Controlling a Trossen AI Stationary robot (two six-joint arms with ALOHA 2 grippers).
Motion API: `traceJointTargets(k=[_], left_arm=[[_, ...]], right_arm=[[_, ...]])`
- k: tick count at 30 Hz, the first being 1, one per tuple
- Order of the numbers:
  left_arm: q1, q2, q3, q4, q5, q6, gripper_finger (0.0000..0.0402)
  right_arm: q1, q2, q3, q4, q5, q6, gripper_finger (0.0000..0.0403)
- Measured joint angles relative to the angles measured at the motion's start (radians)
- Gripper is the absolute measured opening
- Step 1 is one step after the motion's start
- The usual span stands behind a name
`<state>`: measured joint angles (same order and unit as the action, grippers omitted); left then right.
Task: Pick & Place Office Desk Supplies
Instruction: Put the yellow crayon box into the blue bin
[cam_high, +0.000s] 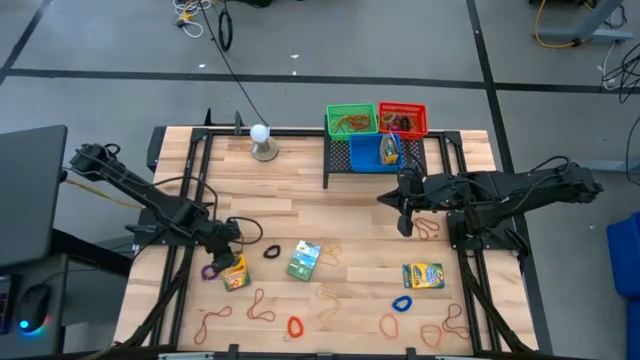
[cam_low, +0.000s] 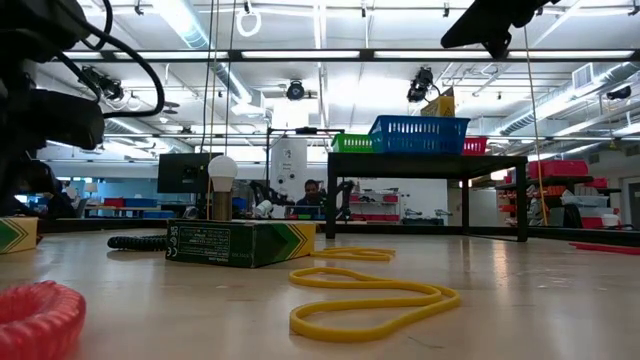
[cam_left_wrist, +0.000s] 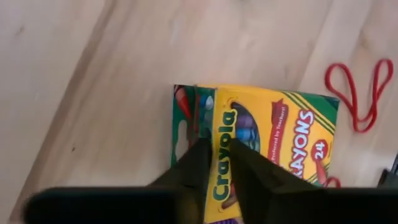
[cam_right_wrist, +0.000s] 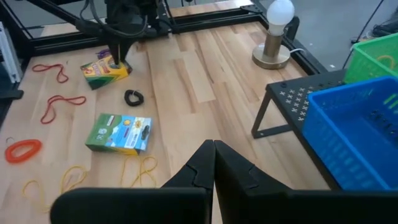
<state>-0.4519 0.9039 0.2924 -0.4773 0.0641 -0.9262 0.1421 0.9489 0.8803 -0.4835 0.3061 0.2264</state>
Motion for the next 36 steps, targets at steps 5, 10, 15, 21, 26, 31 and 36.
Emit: traceJointTargets(k=[5,10,15,21,26,31,36], left_arm=[[0.002,0.003,0.032,-0.04,0.009,0.095,0.0006],[0.002,0.003,0.101,-0.138,-0.011,0.186,0.0004],[0.002,0.008,0.173,-0.212,-0.062,0.289,0.0003],[0.114,0.085,0.267,-0.297,-0.19,0.479,0.0003],[0.222,0.16,0.31,-0.27,-0.224,0.623,0.0002],[0.34,0.259,0.35,-0.244,-0.2,0.759,0.0002],[0.434,0.375,0.447,-0.227,-0.217,1.059,0.0002]], right_arm=[[0.0,0.0,0.0,-0.001,0.007,-0.007,0.0011],[0.0,0.0,0.0,-0.003,0.007,-0.007,0.0011],[0.0,0.0,0.0,-0.004,0.007,-0.007,0.0011],[0.0,0.0,0.0,-0.005,0.006,-0.007,0.0011],[0.0,0.0,0.0,-0.008,0.006,-0.008,0.0011],[0.0,0.0,0.0,-0.011,0.006,-0.008,0.0011],[0.0,0.0,0.0,-0.012,0.005,-0.006,0.0011]])
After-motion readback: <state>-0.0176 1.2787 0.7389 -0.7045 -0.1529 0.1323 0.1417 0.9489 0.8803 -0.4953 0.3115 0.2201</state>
